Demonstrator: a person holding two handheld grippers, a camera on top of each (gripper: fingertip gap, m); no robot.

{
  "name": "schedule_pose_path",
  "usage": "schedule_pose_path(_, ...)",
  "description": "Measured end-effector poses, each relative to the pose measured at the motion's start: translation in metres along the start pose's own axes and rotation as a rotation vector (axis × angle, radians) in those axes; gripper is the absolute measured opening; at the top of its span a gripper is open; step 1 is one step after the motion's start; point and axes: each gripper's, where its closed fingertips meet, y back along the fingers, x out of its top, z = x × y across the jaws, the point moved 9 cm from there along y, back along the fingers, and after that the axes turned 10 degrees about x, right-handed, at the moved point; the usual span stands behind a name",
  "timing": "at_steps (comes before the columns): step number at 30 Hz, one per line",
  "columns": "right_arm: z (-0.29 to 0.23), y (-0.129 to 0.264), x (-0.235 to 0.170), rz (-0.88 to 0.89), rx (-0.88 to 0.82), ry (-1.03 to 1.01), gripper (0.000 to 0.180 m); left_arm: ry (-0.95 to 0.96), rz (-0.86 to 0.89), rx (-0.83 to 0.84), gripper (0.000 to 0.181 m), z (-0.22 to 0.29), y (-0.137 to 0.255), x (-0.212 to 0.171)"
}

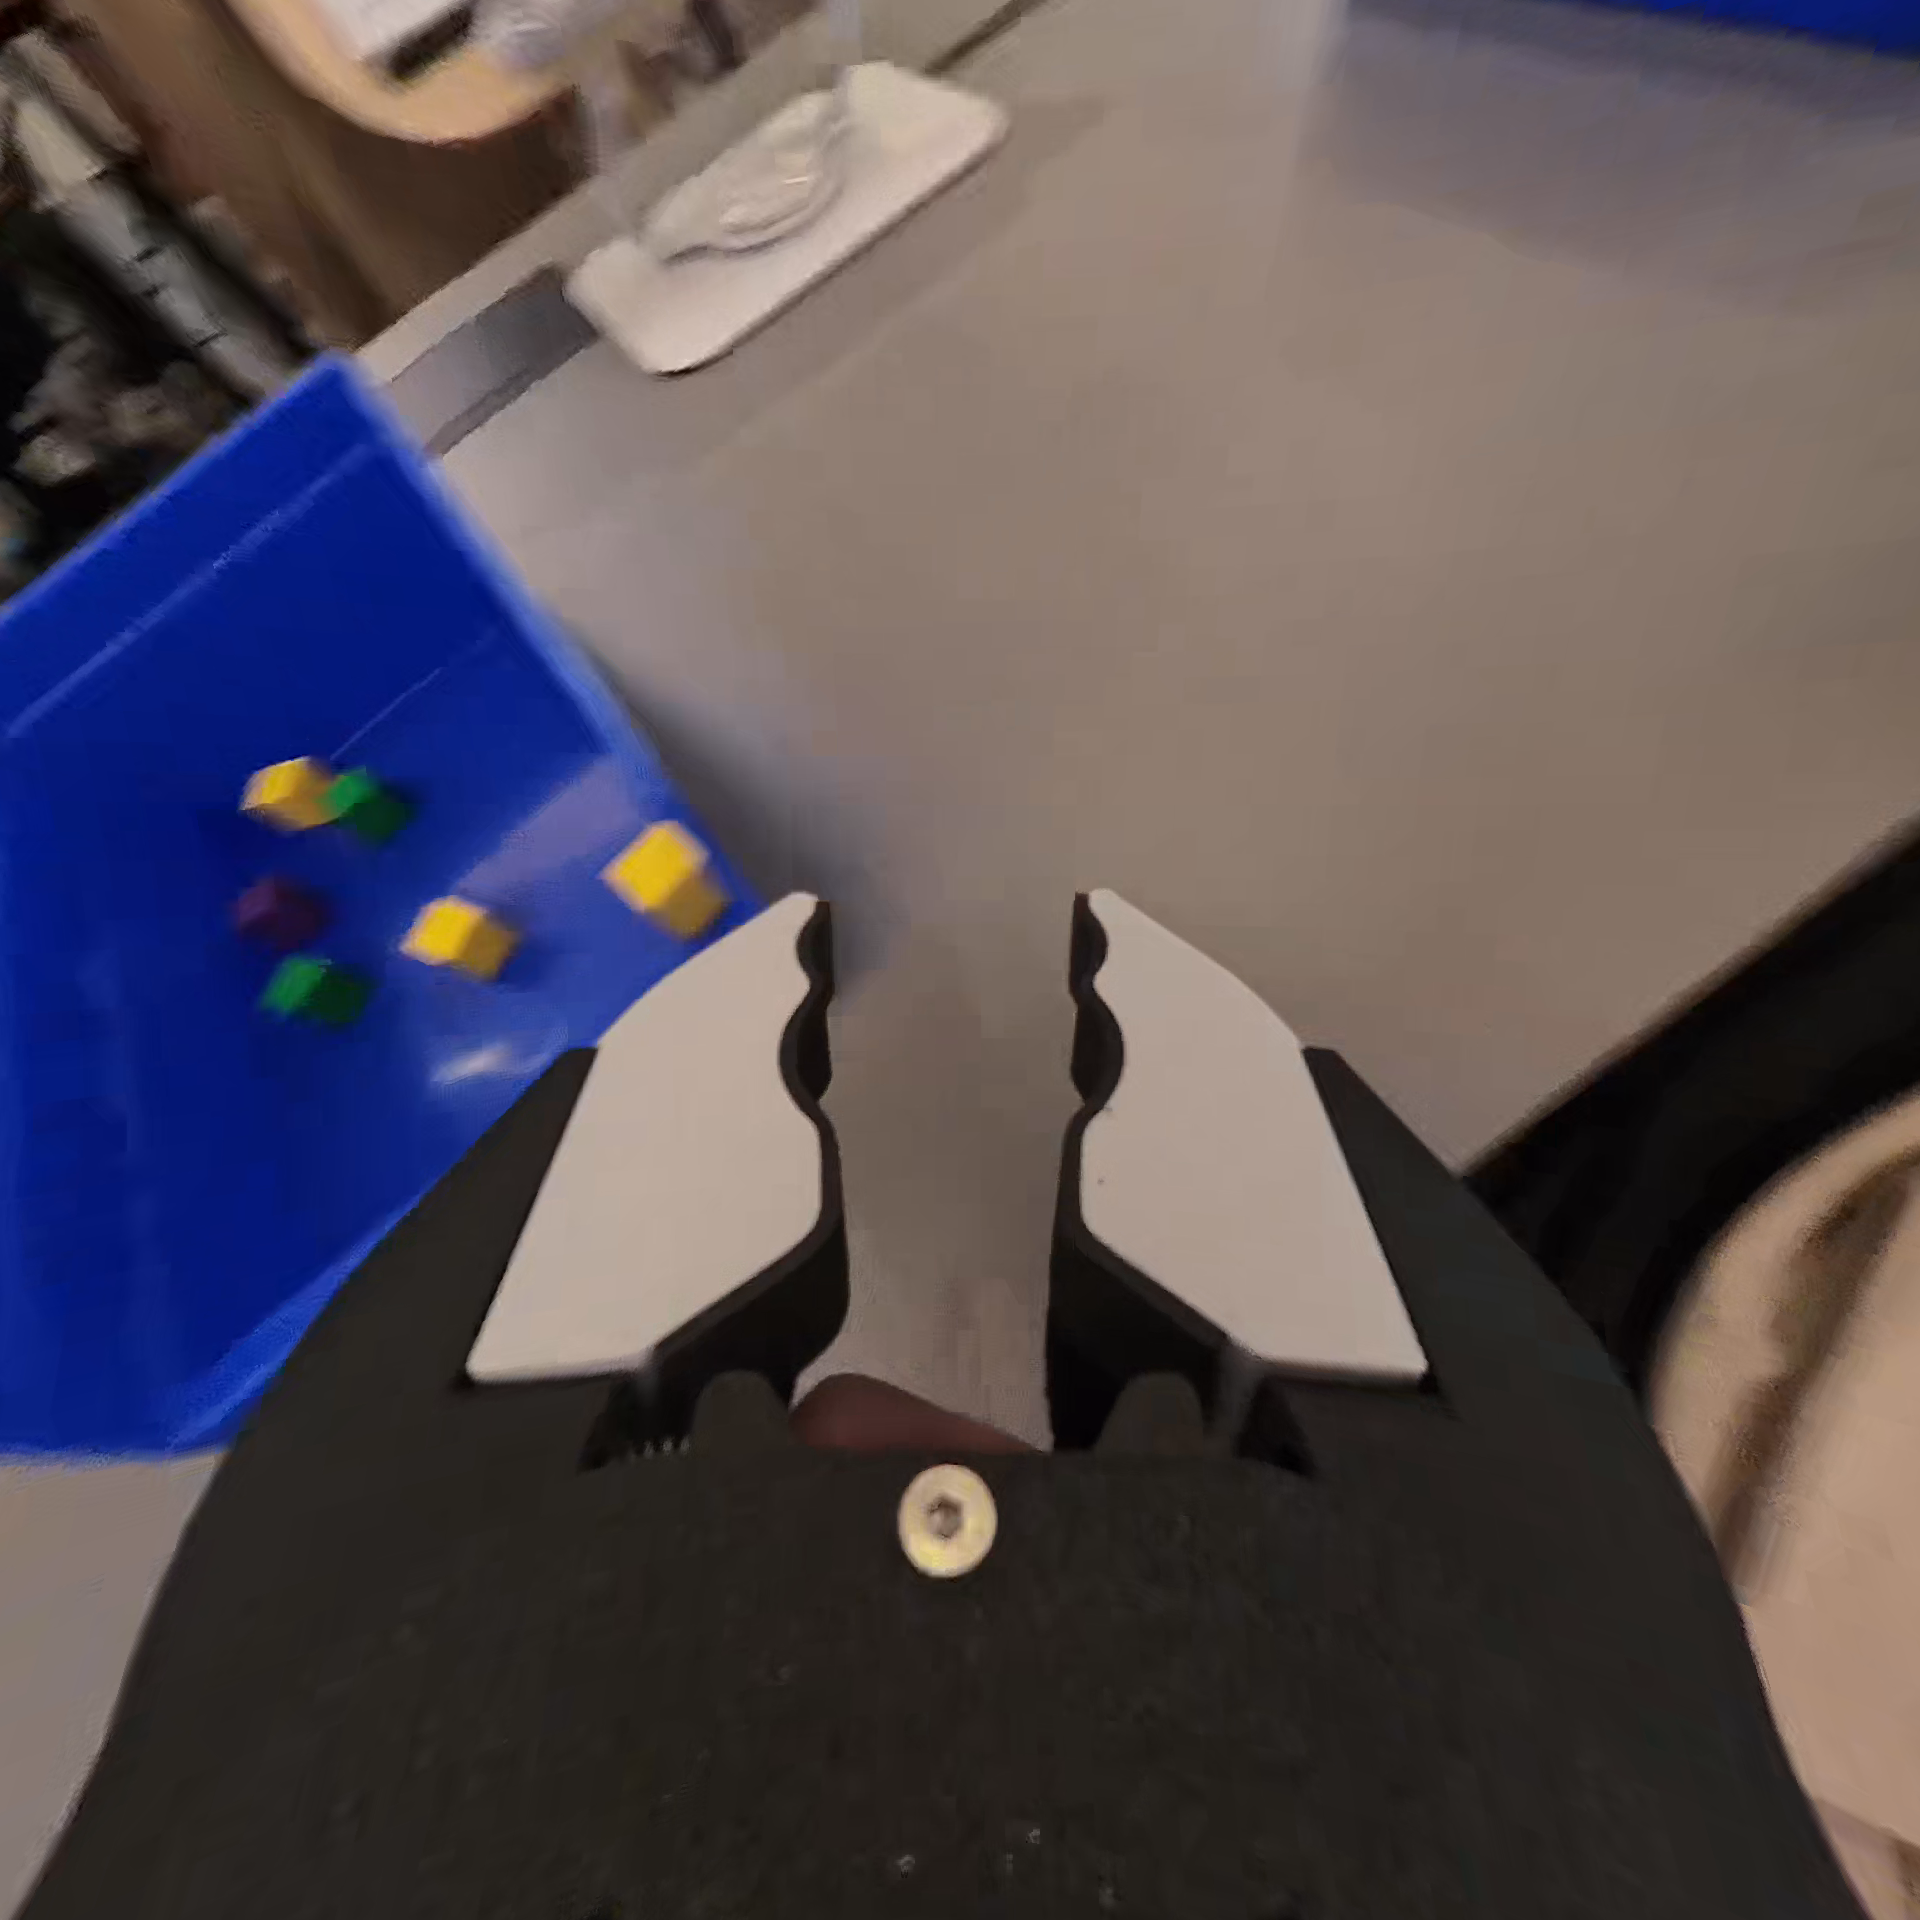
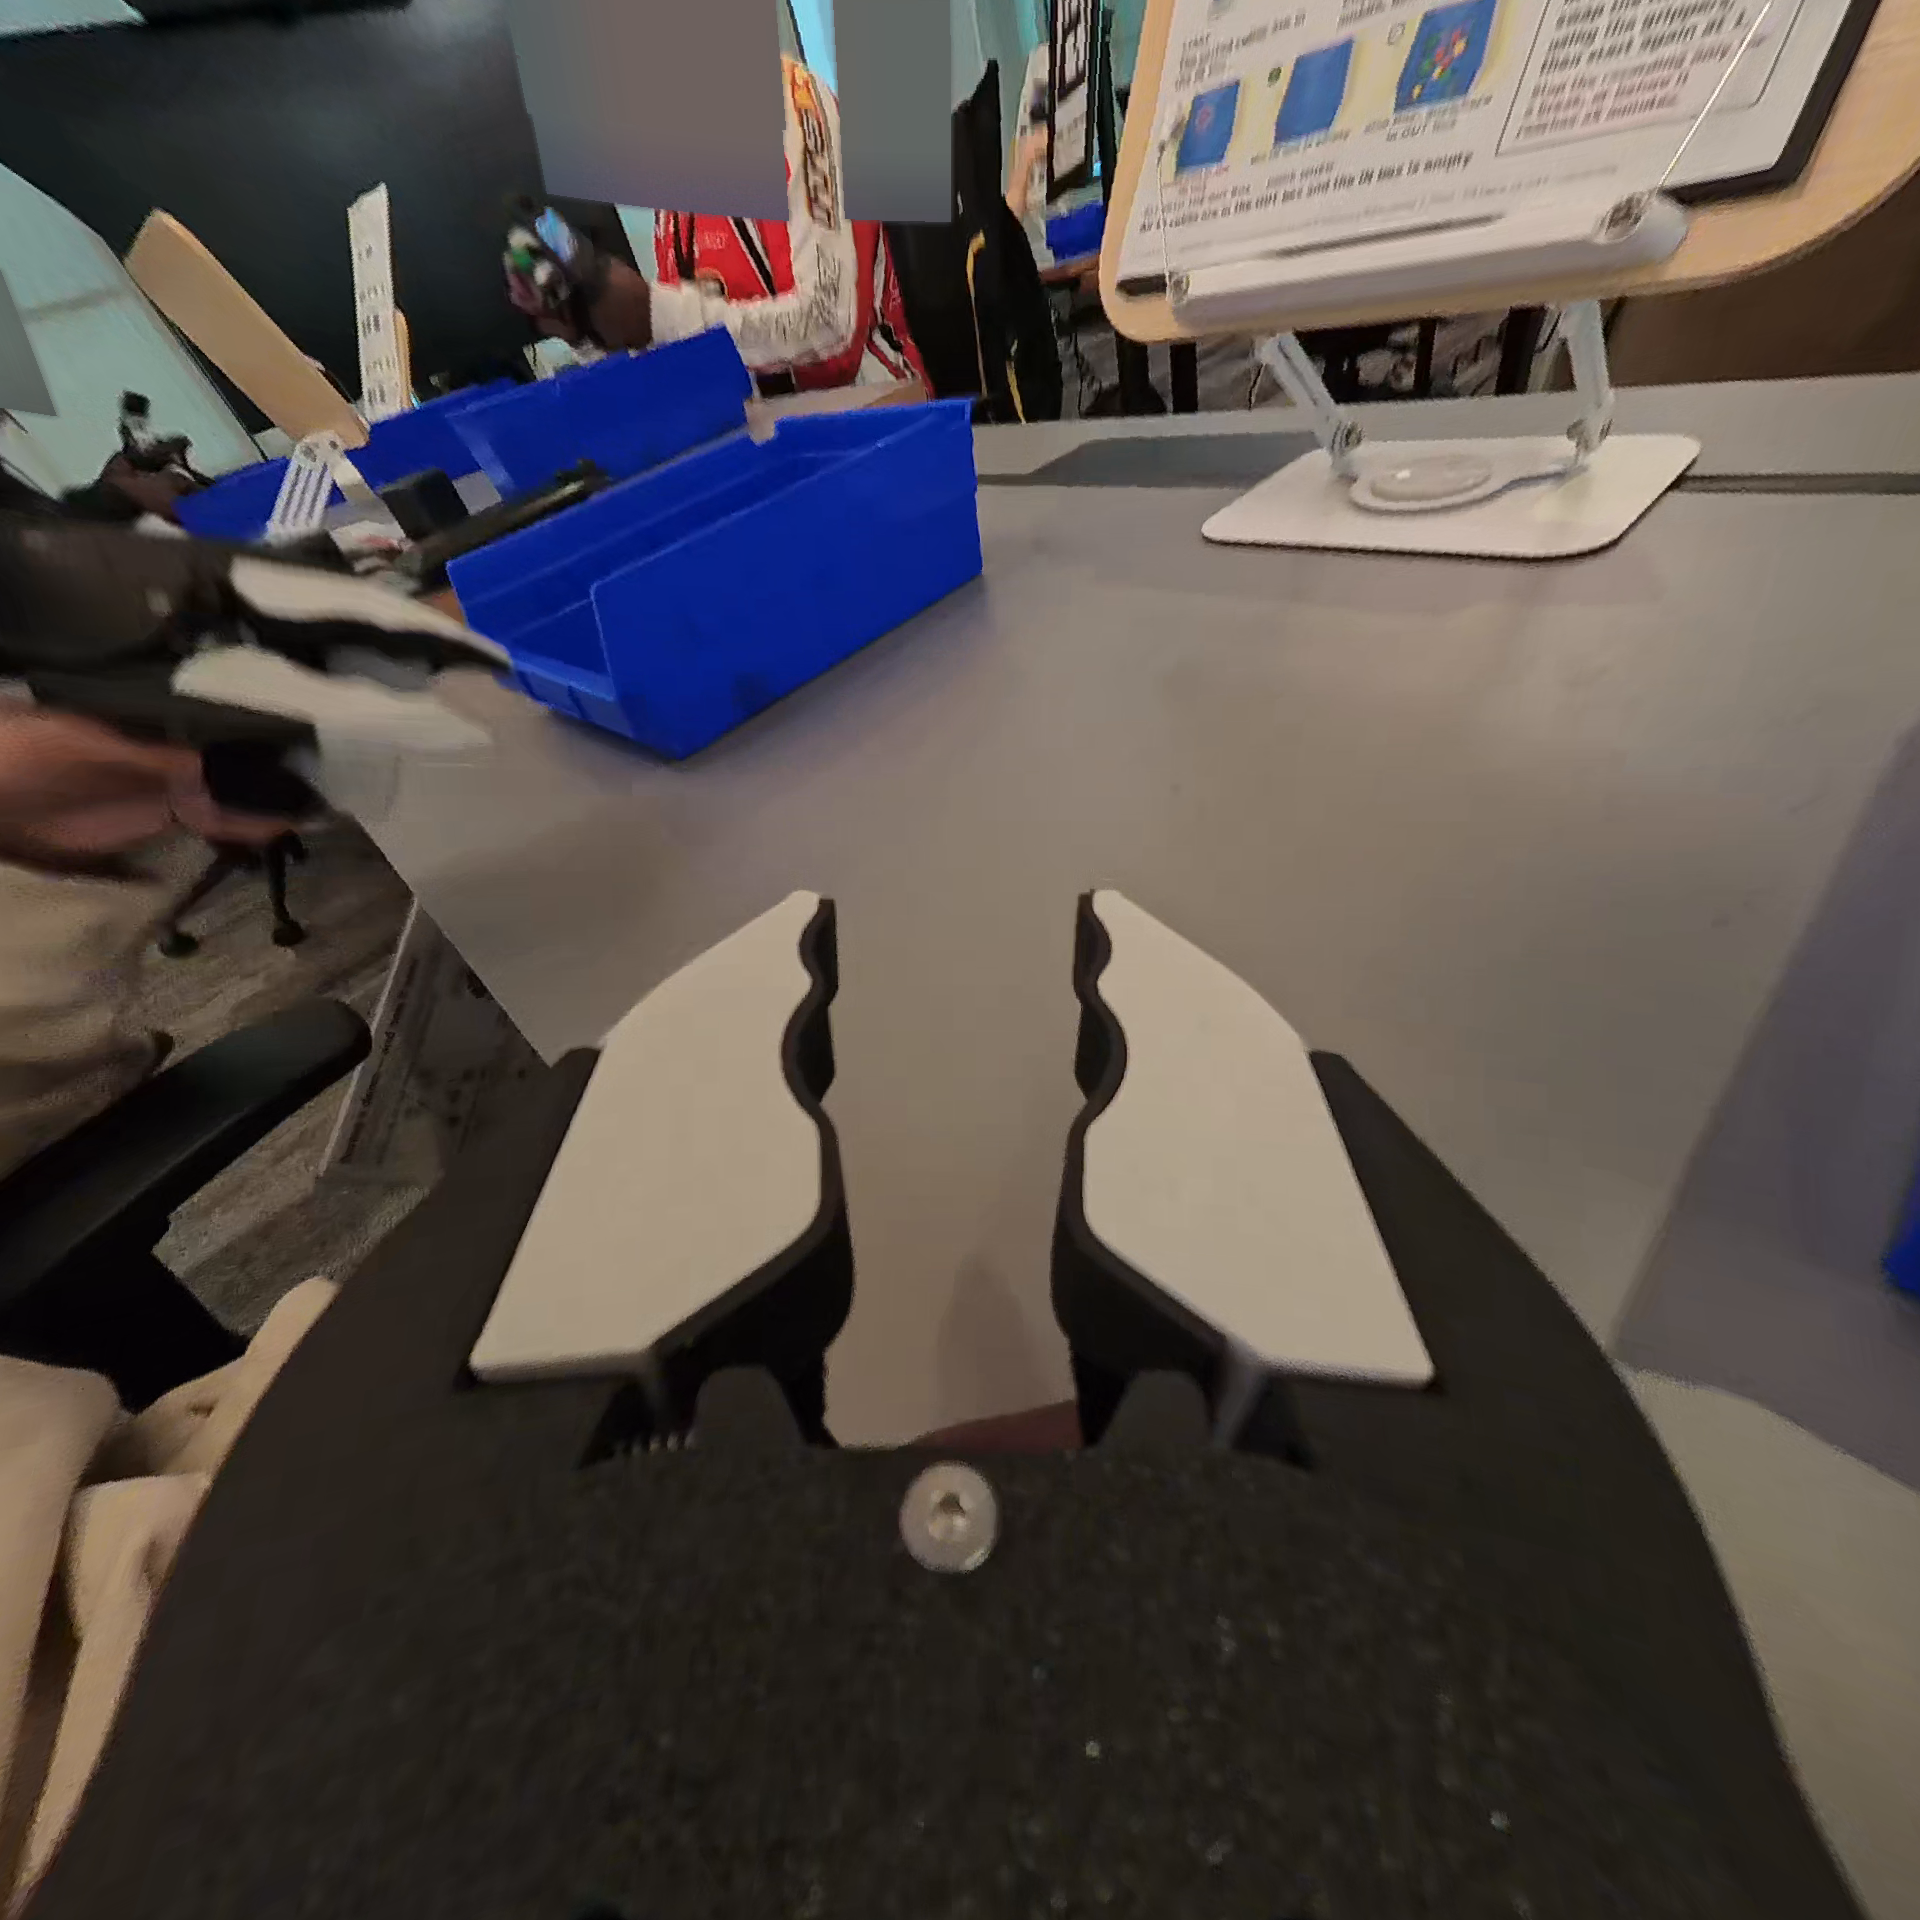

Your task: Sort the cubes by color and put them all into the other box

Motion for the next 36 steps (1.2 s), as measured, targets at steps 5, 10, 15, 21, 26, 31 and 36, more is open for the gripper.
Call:
schedule_pose_path(5, 0.0, 0.0, 0.002, -0.009, 0.028, 0.02, 0.042, 0.127, -0.096, 0.259, 0.041, -0.099, -0.039, 0.033)
schedule_pose_path(10, -0.004, -0.011, -0.012, -0.069, 0.123, -0.041, 0.042, 0.396, -0.363, 0.302, 0.047, -0.17, -0.159, 0.025)
schedule_pose_path(15, -0.012, -0.012, -0.015, -0.094, 0.15, -0.006, 0.04, 0.5, -0.588, 0.321, 0.048, -0.201, -0.23, -0.002)
schedule_pose_path(21, -0.009, -0.007, -0.013, -0.088, 0.143, -0.015, 0.039, 0.542, -0.671, 0.328, 0.022, -0.206, -0.239, -0.021)
schedule_pose_path(26, -0.002, -0.007, -0.014, -0.089, 0.13, -0.048, 0.038, 0.487, -0.408, 0.151, 0.022, -0.199, -0.195, 0.005)
schedule_pose_path(31, 0.004, -0.011, -0.017, -0.089, 0.135, -0.096, 0.038, 0.216, 0.033, -0.016, 0.022, -0.155, -0.11, 0.037)
schedule_pose_path(36, 0.011, -0.03, -0.007, -0.012, 0.358, -0.39, 0.039, -0.004, 0.393, -0.228, 0.022, -0.081, -0.055, 0.06)
